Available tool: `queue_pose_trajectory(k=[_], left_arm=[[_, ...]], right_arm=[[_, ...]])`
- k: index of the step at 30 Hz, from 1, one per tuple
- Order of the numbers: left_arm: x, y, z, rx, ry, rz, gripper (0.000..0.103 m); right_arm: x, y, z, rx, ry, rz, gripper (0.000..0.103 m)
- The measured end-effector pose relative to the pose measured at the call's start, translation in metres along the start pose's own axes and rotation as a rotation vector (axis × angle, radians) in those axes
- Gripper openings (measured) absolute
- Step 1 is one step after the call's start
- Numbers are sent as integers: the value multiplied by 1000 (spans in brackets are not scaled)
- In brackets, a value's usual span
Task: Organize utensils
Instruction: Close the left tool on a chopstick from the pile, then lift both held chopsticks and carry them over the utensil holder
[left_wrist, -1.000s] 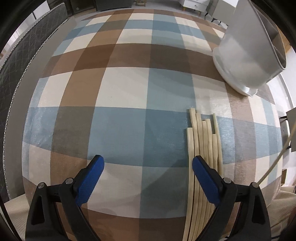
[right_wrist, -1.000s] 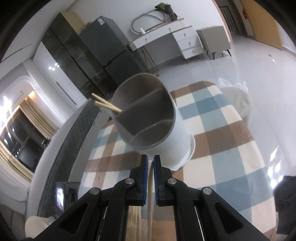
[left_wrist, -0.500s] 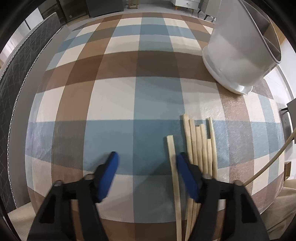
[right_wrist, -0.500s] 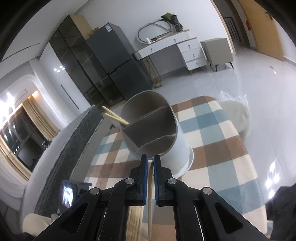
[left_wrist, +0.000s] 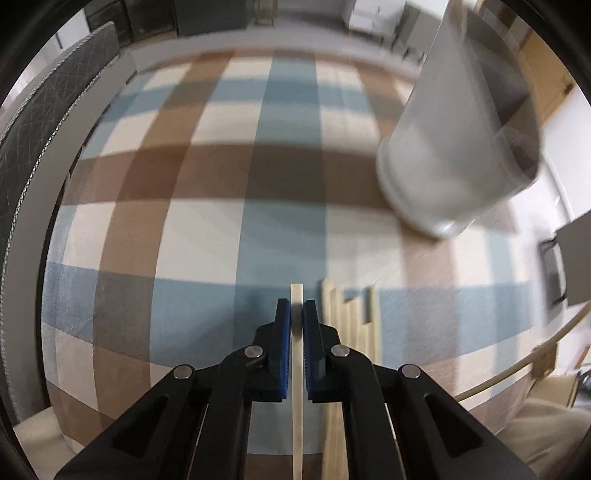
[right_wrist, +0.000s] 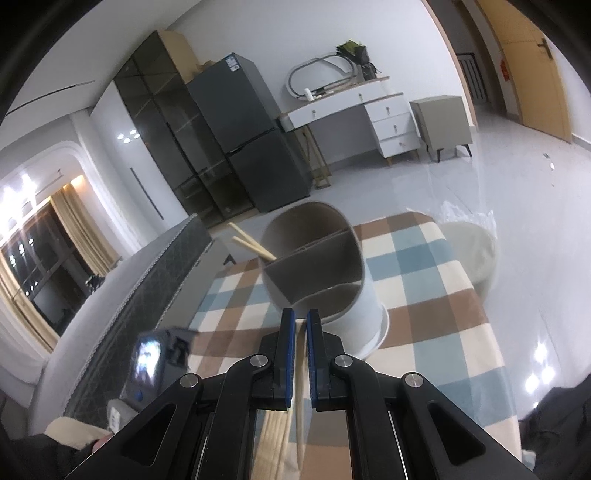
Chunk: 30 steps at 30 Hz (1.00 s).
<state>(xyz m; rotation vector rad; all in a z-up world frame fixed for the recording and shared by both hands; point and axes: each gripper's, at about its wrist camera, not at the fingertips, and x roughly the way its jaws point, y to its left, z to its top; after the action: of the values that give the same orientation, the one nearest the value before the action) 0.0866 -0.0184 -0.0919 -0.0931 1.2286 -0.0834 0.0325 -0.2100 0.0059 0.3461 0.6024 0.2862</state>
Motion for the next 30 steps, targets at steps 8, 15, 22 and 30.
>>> queue_pose_trajectory(k=[8, 15, 22, 30], left_arm=[[-67, -2, -20, 1, -246, -76, 2], [-80, 7, -37, -4, -299, -113, 2], [-96, 12, -44, -14, -340, -131, 2], [-101, 11, -44, 6, -347, -138, 2]], right_arm=[[-12, 16, -13, -42, -17, -7, 5], [-22, 28, -25, -62, -22, -25, 5], [-31, 40, -36, -96, -26, -45, 5], [-31, 51, -43, -134, -30, -60, 5]])
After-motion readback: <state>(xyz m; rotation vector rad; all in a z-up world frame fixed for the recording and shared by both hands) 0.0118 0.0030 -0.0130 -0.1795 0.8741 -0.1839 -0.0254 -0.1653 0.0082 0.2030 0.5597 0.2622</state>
